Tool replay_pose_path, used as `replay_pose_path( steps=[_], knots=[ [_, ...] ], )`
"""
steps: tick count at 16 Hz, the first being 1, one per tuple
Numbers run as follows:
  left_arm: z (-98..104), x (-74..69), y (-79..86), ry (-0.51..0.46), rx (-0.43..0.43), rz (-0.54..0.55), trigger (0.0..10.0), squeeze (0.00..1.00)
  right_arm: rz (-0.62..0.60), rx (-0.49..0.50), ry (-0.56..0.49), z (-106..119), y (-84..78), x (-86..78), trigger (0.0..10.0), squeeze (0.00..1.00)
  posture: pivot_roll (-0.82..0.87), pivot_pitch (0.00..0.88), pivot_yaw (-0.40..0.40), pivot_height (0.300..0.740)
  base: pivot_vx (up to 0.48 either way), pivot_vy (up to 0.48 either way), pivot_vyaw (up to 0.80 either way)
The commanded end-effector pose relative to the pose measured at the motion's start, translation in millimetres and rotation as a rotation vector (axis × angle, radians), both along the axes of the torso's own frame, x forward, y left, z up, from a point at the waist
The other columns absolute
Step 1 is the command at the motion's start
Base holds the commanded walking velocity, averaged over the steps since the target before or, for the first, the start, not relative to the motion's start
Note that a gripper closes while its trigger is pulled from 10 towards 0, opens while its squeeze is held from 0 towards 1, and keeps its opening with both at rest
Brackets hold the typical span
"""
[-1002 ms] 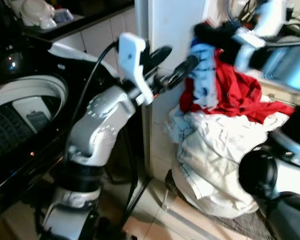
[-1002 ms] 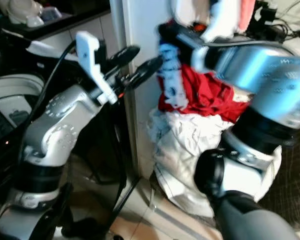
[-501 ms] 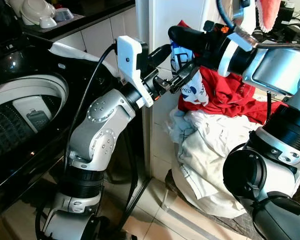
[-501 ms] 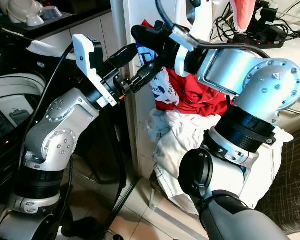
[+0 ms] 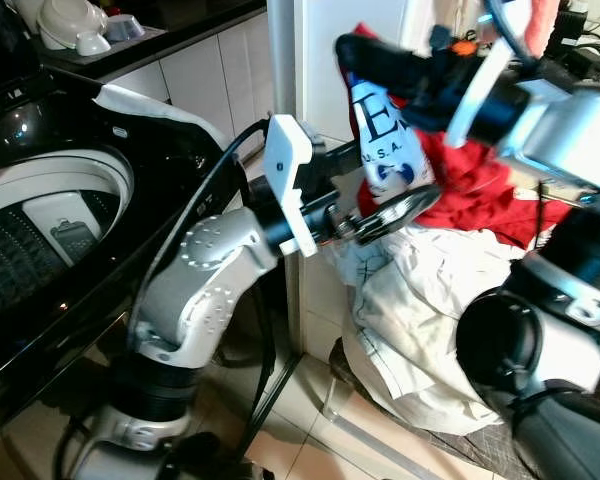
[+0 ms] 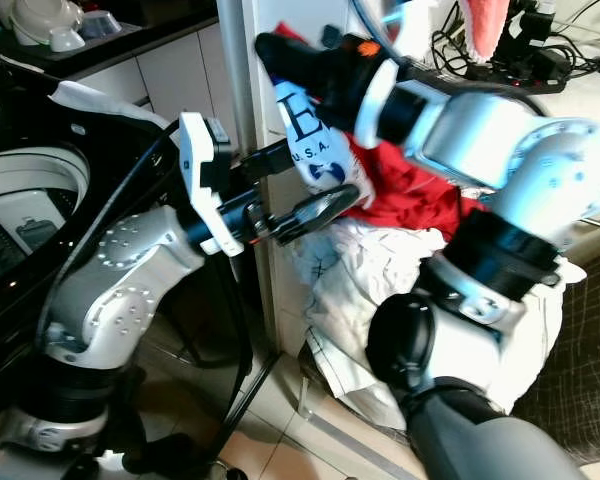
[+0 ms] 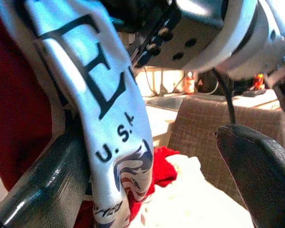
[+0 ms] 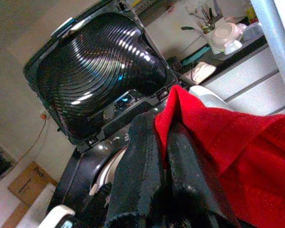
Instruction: Clothes washing
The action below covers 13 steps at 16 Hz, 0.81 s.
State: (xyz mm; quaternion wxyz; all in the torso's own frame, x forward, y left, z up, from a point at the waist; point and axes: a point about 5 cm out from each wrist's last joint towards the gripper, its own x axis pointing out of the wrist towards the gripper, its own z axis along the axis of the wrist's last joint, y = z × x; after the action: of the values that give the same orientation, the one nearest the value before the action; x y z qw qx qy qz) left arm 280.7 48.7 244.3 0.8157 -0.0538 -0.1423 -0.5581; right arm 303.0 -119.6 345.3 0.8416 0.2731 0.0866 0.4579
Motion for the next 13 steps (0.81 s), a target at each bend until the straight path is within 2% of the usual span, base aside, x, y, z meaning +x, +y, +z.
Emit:
replay_pose_path(
  steps=[1,2,5,7,8,13],
  knots=[
    [-6.9,0.8,-1.7,0.014,0.029,0.007,10.0,0.00,0.064,-0.017,-0.081,20.1,6.8,-7.6,0.0,0.00,-0.10,0.000,0.039,0.740,0.000,0.000,0.00],
    [-1.6,8.7,1.4,0.009,-0.013,0.082,10.0,0.00,0.078,-0.042,-0.088,21.6,4.1,-9.2,0.0,0.00,-0.10,0.000,0.032,0.740,0.000,0.000,0.00],
    [7.4,20.6,2.6,0.012,-0.101,0.181,10.0,0.00,0.118,-0.074,-0.079,16.3,6.5,-12.1,0.0,0.00,-0.11,0.000,0.023,0.740,0.000,0.000,0.00],
    [12.7,24.2,0.7,0.020,-0.176,0.204,10.0,0.00,0.132,-0.074,-0.075,13.9,9.9,-13.3,0.0,0.00,-0.11,0.000,0.023,0.740,0.000,0.000,0.00],
    [13.4,25.3,-0.4,0.049,-0.203,0.198,0.3,0.00,0.135,-0.075,-0.070,13.6,10.7,-13.4,0.0,0.00,-0.11,0.000,0.024,0.740,0.000,0.000,0.00],
    [12.2,30.4,6.7,0.062,-0.201,0.209,0.0,0.00,0.120,-0.073,-0.051,13.4,7.1,-13.2,0.0,0.00,-0.11,0.000,0.029,0.740,0.000,0.000,0.00]
  ],
)
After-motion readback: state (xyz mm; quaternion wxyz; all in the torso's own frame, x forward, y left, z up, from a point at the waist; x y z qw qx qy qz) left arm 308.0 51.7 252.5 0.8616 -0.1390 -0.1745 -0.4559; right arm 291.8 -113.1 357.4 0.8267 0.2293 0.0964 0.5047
